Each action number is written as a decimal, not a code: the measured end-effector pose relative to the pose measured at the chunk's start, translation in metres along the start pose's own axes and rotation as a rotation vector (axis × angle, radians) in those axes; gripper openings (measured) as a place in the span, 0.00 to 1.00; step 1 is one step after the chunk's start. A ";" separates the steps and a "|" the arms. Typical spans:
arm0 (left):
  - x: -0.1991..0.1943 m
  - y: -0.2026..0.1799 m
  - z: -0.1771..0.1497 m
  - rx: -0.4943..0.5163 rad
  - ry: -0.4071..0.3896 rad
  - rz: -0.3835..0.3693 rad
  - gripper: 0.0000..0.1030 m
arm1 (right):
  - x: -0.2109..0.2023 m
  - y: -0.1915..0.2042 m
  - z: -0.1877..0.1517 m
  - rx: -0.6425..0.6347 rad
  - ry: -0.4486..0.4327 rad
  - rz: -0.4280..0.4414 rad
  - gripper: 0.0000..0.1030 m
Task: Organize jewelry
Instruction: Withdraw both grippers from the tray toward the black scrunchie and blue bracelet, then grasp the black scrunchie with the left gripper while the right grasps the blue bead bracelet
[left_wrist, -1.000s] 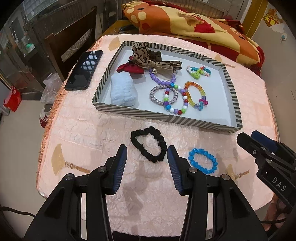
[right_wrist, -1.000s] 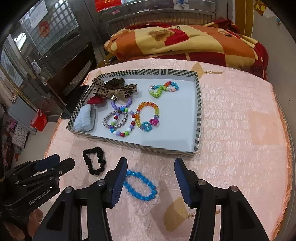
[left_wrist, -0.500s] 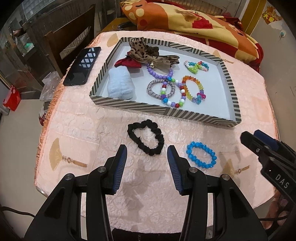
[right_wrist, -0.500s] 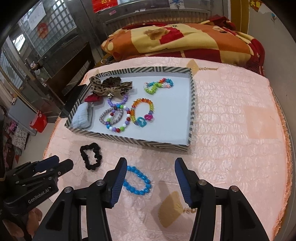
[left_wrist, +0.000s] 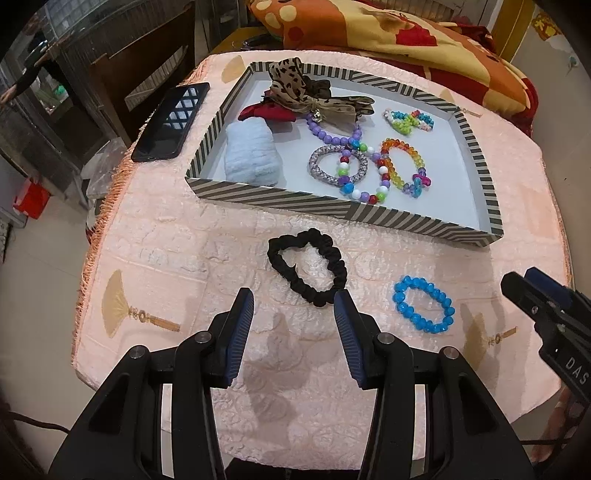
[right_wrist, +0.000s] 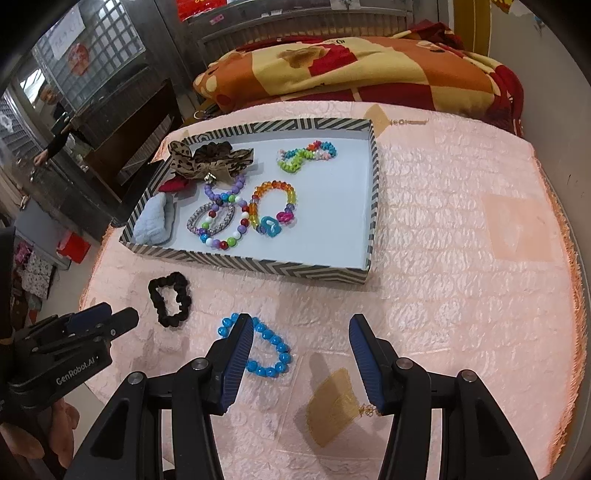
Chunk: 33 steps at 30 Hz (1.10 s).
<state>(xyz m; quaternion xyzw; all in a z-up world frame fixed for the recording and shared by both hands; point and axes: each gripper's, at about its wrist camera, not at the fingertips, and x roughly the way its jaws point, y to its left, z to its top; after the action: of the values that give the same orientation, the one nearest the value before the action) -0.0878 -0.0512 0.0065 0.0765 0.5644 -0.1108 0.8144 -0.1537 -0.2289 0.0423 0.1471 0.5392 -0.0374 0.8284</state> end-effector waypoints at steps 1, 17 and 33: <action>0.001 0.000 0.000 0.003 0.002 0.000 0.43 | 0.001 0.001 0.000 -0.001 0.002 0.001 0.50; 0.027 0.014 0.005 0.002 0.107 -0.112 0.43 | 0.035 0.002 -0.023 -0.013 0.075 0.015 0.50; 0.066 0.041 0.030 0.019 0.152 -0.113 0.56 | 0.075 0.033 -0.027 -0.173 0.070 -0.112 0.22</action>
<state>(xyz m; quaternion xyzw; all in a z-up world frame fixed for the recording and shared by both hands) -0.0275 -0.0257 -0.0444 0.0604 0.6269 -0.1557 0.7610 -0.1392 -0.1824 -0.0293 0.0460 0.5761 -0.0317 0.8154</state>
